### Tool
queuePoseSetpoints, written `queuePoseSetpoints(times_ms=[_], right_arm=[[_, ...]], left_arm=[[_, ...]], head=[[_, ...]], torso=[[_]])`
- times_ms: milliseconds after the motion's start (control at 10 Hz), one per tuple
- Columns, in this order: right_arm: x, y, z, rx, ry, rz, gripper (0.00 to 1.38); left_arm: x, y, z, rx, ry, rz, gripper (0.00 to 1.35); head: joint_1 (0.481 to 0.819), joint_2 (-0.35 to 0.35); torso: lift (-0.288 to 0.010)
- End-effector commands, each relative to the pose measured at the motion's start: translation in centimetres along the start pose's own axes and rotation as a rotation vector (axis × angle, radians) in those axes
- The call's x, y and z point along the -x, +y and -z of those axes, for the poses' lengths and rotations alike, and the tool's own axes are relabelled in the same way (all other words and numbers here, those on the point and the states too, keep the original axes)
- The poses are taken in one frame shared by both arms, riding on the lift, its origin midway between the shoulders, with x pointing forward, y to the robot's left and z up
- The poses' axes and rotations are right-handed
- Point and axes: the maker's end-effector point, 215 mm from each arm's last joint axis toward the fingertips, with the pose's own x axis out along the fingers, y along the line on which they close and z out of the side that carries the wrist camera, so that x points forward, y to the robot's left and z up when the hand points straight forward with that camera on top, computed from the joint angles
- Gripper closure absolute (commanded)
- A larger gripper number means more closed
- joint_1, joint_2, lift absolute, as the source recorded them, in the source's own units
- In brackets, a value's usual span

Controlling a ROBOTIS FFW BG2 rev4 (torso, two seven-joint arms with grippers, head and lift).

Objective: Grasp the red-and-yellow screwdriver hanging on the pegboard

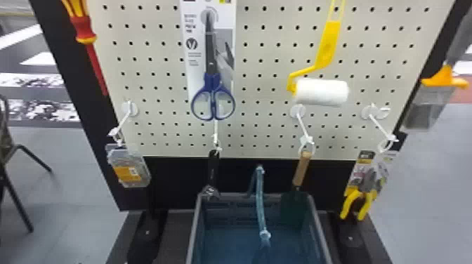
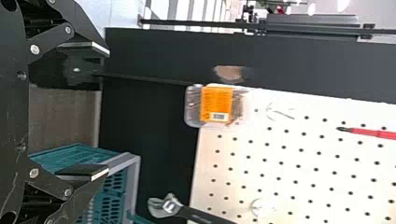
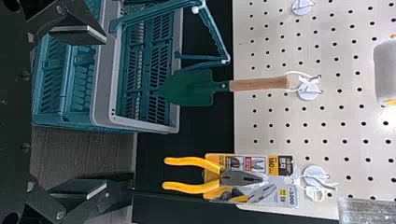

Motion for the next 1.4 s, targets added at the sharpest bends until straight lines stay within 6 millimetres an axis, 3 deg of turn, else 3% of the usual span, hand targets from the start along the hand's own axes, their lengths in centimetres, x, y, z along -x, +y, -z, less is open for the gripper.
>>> queuePoseSetpoints(times_ms=[0,400,900,1300], right_arm=[[0.0,0.0,0.0,0.000,0.001,0.000,0.20],[0.0,0.0,0.2,0.001,0.004,-0.002,0.20],[-0.1,0.0,0.3,0.003,0.006,-0.003,0.20],[-0.3,0.2,0.3,0.006,0.007,-0.008,0.20]], left_arm=[[-1.3,-0.1,-3.6,-0.027,-0.044,0.024,0.40],[-3.5,-1.9,-12.7,-0.090,-0.140,0.092,0.40],[-3.9,-2.3,-23.5,-0.218,-0.233,0.096,0.40],[-4.9,-2.6,-27.6,-0.272,-0.281,0.123,0.40]], head=[[0.549,0.000],[0.549,0.000],[0.549,0.000],[0.549,0.000]], torso=[[-0.100],[-0.100],[-0.100],[-0.100]])
